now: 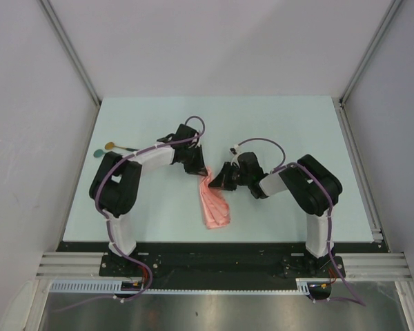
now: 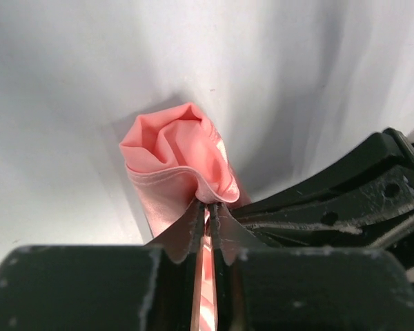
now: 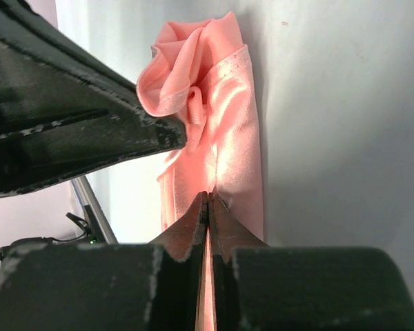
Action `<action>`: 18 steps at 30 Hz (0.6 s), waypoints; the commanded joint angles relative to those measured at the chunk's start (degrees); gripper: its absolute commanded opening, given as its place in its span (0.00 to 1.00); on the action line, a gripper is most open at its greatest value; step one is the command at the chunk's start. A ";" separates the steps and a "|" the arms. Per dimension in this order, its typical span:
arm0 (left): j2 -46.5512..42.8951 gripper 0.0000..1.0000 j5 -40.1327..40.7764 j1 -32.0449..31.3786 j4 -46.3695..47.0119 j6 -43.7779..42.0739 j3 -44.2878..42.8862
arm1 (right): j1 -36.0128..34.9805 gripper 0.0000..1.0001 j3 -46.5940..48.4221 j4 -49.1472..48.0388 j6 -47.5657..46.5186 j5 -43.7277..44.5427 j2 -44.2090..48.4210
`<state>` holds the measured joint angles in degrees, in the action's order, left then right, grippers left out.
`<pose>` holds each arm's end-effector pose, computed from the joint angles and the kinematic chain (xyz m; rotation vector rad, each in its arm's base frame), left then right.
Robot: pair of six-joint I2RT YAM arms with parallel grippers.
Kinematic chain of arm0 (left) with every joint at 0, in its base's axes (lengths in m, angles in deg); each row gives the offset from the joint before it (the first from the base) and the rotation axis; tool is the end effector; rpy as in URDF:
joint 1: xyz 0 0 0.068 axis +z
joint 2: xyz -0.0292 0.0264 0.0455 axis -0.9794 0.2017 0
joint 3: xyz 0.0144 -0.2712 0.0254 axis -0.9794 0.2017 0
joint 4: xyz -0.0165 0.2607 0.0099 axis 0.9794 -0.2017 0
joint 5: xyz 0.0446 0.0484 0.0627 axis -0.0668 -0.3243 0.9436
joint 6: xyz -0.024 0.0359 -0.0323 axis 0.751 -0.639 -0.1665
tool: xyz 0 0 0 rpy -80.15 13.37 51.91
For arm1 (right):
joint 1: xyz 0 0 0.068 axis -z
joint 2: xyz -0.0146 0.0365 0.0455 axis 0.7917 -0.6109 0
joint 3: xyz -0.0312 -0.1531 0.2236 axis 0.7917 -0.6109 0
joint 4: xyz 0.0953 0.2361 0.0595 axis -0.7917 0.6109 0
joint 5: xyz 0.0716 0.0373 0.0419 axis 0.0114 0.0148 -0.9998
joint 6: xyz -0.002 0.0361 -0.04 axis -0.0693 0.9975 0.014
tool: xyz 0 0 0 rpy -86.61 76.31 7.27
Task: Fold the napkin into a case and place the utensils inside
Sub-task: Stuff the top corner of the smaller-rectangle-folded napkin into the folded napkin.
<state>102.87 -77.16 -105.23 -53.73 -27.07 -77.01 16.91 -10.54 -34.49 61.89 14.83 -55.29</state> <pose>0.3412 -0.1848 0.1692 -0.0237 2.7496 -0.7252 0.2922 0.2275 0.1035 -0.0426 2.3495 1.3087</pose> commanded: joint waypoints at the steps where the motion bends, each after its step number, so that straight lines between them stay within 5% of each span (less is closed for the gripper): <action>1: 1.81 0.07 0.38 0.51 0.28 1.08 0.00 | -2.35 0.04 0.75 3.16 -1.65 2.52 2.36; 8: 1.82 0.05 2.23 0.59 1.25 1.35 2.20 | -6.31 0.04 2.41 3.41 -1.45 2.88 1.39; 18: -0.65 0.09 2.75 0.51 1.69 0.56 3.26 | -2.79 0.10 -1.17 21.87 -12.97 3.76 14.74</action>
<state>104.16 -76.60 -105.10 -51.39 -26.42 -74.93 12.86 -9.64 -20.00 54.65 18.40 -46.79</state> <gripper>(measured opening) 0.091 0.087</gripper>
